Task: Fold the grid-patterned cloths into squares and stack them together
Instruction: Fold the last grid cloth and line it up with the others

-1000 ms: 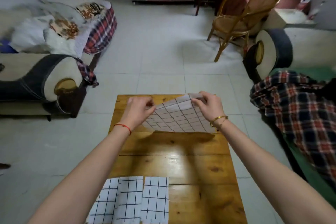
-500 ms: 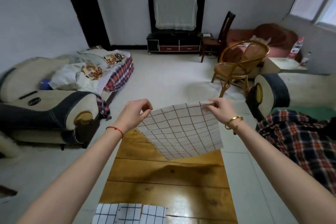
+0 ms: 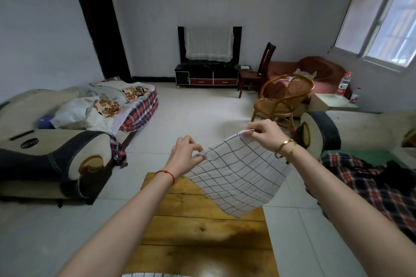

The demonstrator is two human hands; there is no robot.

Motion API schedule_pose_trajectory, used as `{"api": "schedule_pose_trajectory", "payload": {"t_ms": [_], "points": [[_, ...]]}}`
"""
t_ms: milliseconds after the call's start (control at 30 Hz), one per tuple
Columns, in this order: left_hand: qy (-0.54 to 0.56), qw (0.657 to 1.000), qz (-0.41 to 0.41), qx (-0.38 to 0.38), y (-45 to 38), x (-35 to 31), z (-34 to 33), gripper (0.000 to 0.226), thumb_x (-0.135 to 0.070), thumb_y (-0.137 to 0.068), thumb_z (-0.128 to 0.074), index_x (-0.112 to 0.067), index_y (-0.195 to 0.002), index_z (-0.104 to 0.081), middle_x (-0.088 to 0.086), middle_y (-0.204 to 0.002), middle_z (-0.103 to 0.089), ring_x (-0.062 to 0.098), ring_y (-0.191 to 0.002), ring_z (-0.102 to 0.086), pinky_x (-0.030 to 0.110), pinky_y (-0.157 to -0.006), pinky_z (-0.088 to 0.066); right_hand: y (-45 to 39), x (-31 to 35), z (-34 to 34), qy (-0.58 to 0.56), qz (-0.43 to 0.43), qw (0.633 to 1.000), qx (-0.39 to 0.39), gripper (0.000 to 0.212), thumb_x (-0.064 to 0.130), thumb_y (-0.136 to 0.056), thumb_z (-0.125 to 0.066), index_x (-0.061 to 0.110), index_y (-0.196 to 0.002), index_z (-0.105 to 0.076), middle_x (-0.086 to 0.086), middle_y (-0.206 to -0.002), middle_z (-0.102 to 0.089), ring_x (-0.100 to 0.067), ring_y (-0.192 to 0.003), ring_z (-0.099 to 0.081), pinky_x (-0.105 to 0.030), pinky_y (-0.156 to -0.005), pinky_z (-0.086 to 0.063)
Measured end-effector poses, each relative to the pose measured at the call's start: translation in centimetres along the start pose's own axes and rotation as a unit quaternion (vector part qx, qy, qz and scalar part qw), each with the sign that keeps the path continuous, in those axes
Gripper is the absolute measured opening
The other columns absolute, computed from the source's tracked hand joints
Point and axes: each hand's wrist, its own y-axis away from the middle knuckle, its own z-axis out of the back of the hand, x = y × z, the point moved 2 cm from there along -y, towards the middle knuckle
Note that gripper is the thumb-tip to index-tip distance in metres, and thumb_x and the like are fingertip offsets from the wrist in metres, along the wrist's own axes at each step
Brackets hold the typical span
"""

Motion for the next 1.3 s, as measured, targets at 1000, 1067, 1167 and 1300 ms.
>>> {"api": "schedule_pose_trajectory", "payload": {"t_ms": [1000, 1067, 1167, 1300], "points": [[0.053, 0.996, -0.052, 0.056, 1.8, 3.2, 11.0, 0.013, -0.028, -0.079, -0.076, -0.020, -0.089, -0.074, -0.007, -0.084, -0.072, 0.008, -0.083, -0.067, 0.038, -0.081, -0.057, 3.5, -3.2, 0.5, -0.118, -0.078, 0.989, 0.039, 0.019, 0.025, -0.087, -0.065, 0.008, -0.079, -0.067, -0.010, -0.077, -0.065, -0.021, -0.075, -0.063, -0.032, -0.071, -0.053], [0.069, 0.994, -0.043, 0.067, 1.9, 3.2, 11.3, 0.012, -0.026, -0.079, -0.076, -0.019, -0.089, -0.075, -0.007, -0.083, -0.073, 0.007, -0.082, -0.068, 0.036, -0.081, -0.057, 3.4, -3.8, 0.2, -0.136, -0.083, 0.986, 0.053, 0.018, 0.026, -0.087, -0.065, 0.012, -0.075, -0.066, -0.006, -0.073, -0.065, -0.019, -0.072, -0.062, -0.031, -0.071, -0.053], [0.106, 0.990, -0.027, 0.089, 1.7, 3.1, 11.5, 0.012, -0.023, -0.079, -0.075, -0.017, -0.090, -0.075, -0.007, -0.082, -0.074, 0.004, -0.081, -0.069, 0.026, -0.081, -0.056, 3.2, -4.3, -0.2, -0.161, -0.083, 0.981, 0.068, 0.017, 0.023, -0.088, -0.063, 0.014, -0.073, -0.066, -0.004, -0.071, -0.062, -0.015, -0.067, -0.058, -0.026, -0.066, -0.050], [0.165, 0.981, -0.003, 0.106, 0.9, 3.9, 11.1, 0.014, -0.019, -0.078, -0.076, -0.013, -0.090, -0.076, -0.004, -0.087, -0.075, 0.007, -0.086, -0.070, 0.017, -0.081, -0.054, 2.7, -5.4, -1.0, -0.182, -0.101, 0.976, 0.067, 0.019, 0.024, -0.088, -0.063, 0.007, -0.084, -0.070, -0.006, -0.071, -0.062, -0.020, -0.066, -0.054, -0.026, -0.064, -0.046]]}}
